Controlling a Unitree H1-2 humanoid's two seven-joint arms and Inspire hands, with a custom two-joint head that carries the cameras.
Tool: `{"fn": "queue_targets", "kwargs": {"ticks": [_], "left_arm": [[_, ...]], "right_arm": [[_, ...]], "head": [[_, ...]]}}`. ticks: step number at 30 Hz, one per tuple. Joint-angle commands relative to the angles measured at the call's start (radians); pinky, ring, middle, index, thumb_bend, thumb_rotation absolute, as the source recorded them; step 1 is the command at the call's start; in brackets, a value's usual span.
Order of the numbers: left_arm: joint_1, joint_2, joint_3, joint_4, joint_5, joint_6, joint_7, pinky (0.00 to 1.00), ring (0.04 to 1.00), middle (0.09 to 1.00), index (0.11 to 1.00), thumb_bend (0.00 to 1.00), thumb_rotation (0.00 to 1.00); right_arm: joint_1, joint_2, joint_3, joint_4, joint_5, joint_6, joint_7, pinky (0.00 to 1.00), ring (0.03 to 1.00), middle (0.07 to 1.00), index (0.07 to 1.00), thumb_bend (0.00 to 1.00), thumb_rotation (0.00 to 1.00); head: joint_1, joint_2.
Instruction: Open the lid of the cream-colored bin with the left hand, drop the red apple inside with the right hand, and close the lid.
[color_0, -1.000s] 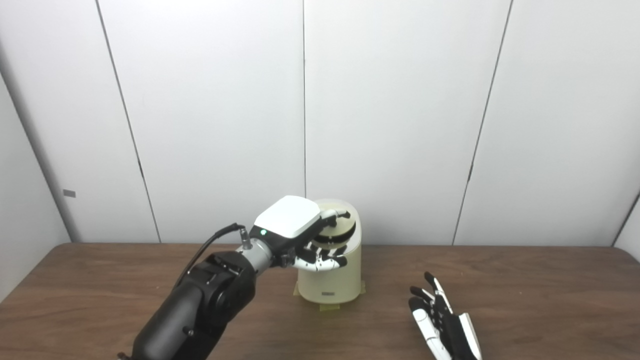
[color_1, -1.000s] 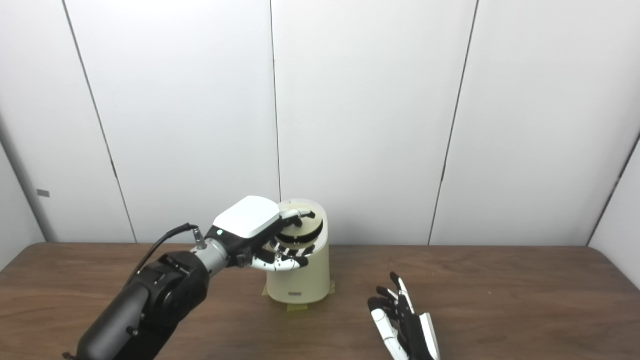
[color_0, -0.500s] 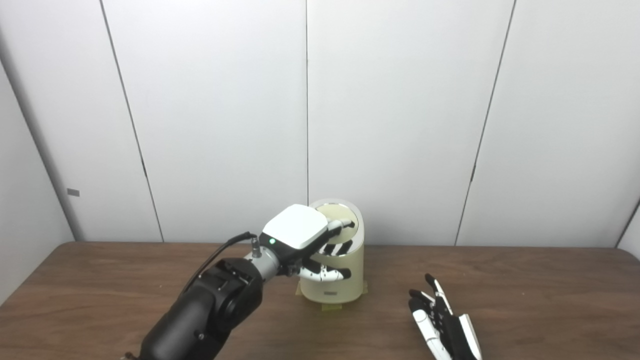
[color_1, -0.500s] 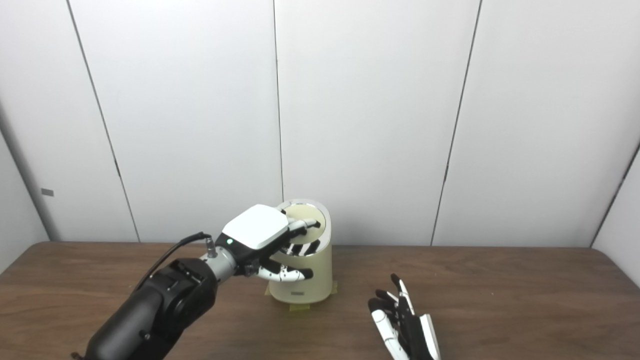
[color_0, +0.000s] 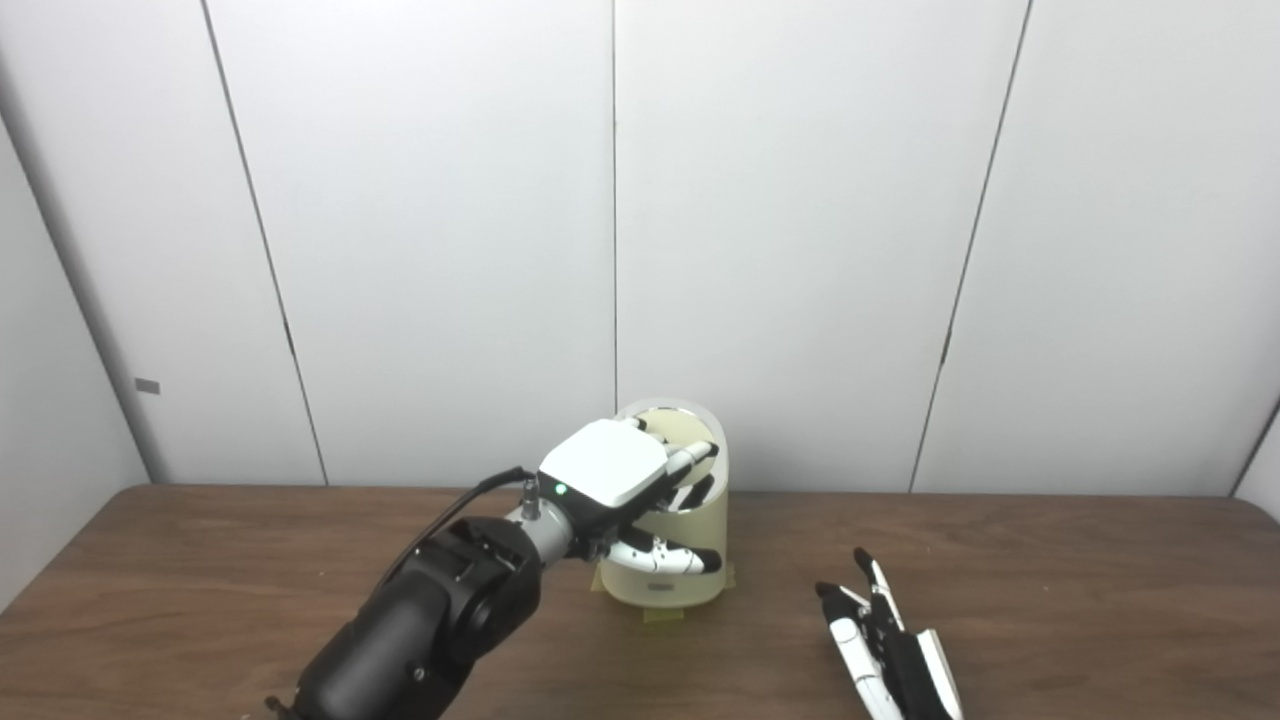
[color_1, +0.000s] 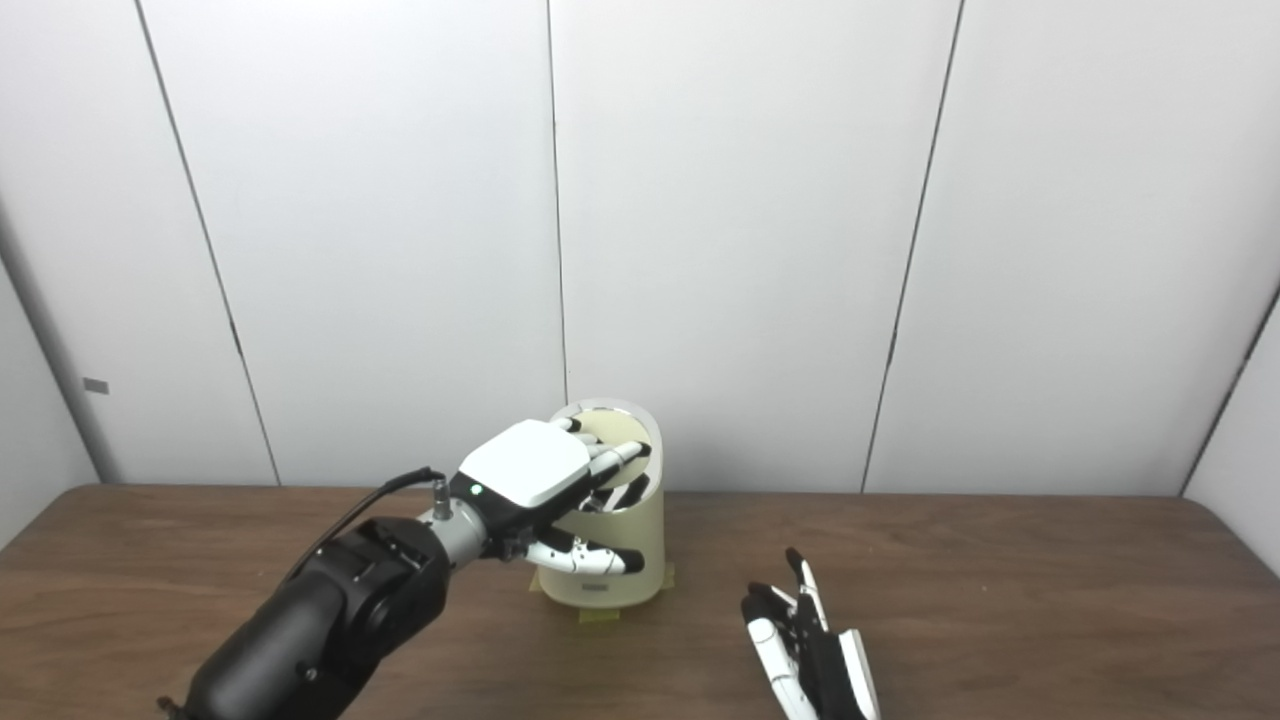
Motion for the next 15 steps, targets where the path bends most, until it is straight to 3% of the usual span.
{"fn": "queue_targets", "kwargs": {"ticks": [1, 6, 10, 15], "left_arm": [[-0.005, 0.011, 0.002, -0.014, -0.002, 0.012, -0.042, 1.00, 0.915, 0.900, 1.000, 0.61, 0.83], [-0.004, 0.025, 0.048, -0.094, -0.031, 0.023, -0.056, 0.99, 0.903, 0.887, 1.000, 0.61, 0.82], [0.007, 0.038, 0.111, -0.172, -0.067, 0.029, -0.051, 0.96, 0.895, 0.869, 1.000, 0.60, 0.76], [0.031, 0.049, 0.183, -0.277, -0.065, 0.059, -0.051, 0.97, 0.913, 0.892, 1.000, 0.58, 0.79]], "right_arm": [[-0.025, -0.005, -0.005, -0.002, 0.002, -0.005, -0.002, 0.82, 0.838, 0.821, 0.992, 0.50, 0.96], [-0.029, -0.007, -0.005, 0.007, 0.007, -0.017, -0.001, 0.80, 0.832, 0.821, 0.991, 0.50, 0.96], [-0.030, -0.007, -0.004, 0.012, 0.010, -0.023, -0.002, 0.80, 0.832, 0.820, 0.988, 0.49, 0.95], [-0.032, -0.009, -0.002, 0.021, 0.007, -0.033, -0.003, 0.81, 0.831, 0.819, 0.982, 0.49, 0.94]], "head": [[0.000, 0.001], [0.000, 0.001], [0.001, -0.003], [0.001, -0.003]]}}
